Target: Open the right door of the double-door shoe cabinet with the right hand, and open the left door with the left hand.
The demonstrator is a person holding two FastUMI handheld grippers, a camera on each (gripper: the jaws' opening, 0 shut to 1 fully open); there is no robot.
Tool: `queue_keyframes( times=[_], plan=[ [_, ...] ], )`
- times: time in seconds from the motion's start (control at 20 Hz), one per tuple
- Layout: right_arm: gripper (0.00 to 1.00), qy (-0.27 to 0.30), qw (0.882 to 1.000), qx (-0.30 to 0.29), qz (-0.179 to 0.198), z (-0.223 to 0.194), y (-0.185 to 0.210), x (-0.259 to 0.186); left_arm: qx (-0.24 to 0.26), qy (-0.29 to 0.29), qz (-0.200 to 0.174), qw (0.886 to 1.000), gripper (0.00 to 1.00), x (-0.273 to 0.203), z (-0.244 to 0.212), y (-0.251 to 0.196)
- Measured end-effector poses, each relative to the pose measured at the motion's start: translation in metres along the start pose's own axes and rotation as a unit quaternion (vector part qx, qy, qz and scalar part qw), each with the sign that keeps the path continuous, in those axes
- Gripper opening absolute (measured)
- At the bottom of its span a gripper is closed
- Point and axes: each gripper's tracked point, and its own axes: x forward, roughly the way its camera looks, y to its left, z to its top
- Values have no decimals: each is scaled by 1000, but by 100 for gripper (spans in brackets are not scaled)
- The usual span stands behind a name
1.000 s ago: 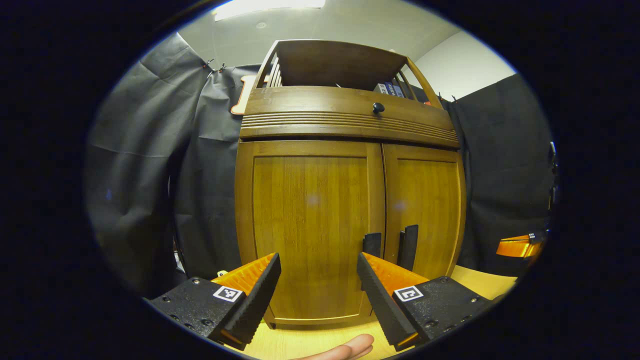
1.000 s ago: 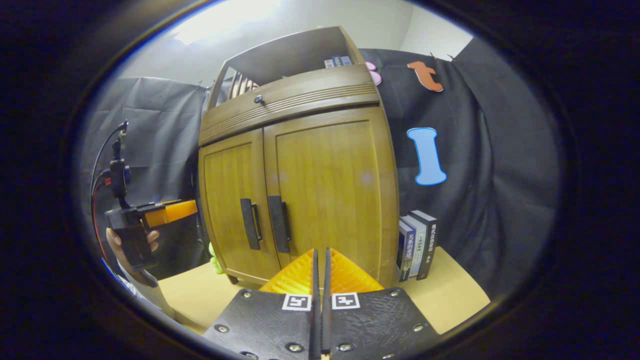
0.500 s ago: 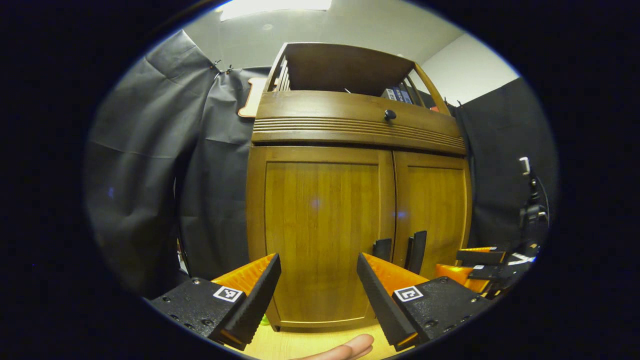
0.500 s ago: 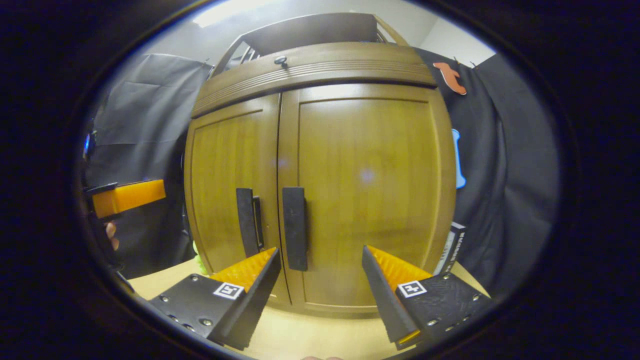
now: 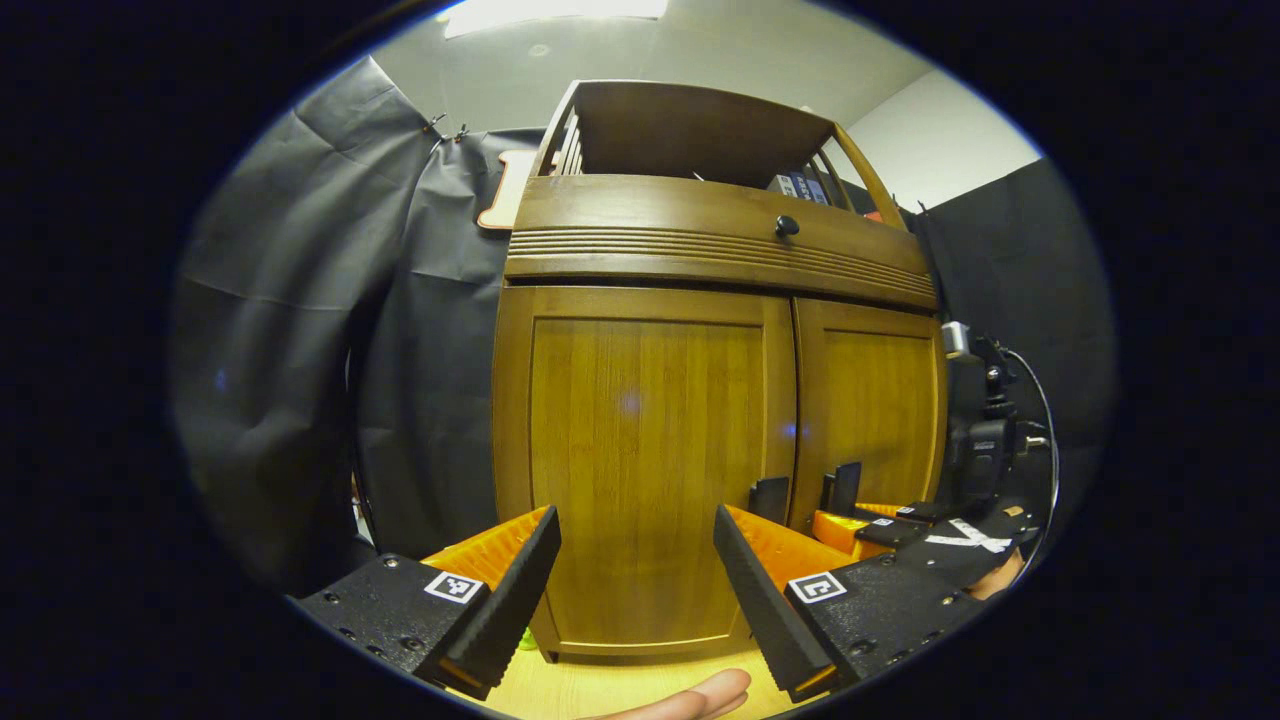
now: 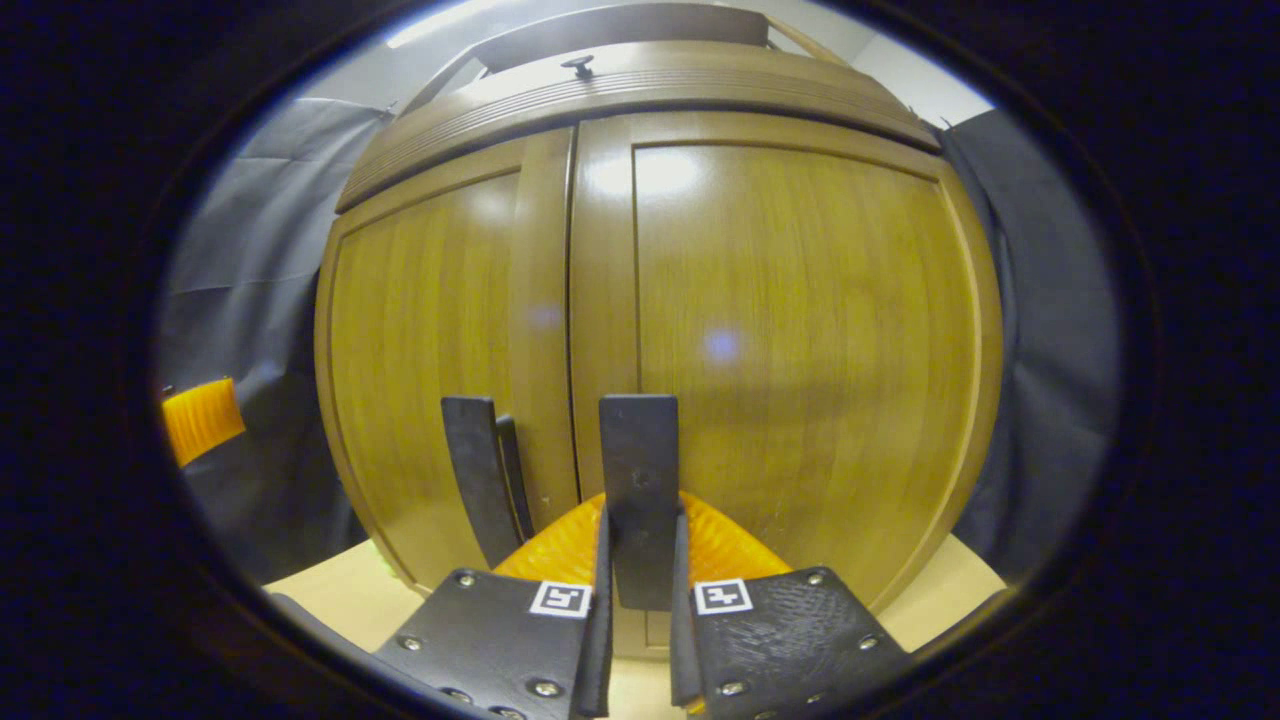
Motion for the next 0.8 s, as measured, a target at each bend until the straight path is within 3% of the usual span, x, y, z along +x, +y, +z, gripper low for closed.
queue_keyframes(
  times=[0.2,0.5,0.65,0.8],
  plan=[
    [23,8,999,28,44,-4,-7,-53,1,-3,4,1000,92,-1,1,2],
    [23,0,999,24,30,-6,-37,-126,6,-3,-5,1000,92,-5,0,-9],
    [24,-3,1000,20,21,-4,-55,-149,13,-4,-10,1000,95,-5,-1,-16],
    [23,-7,1000,17,13,-5,-65,-159,18,-3,-15,1000,92,-5,-3,-21]
  ],
)
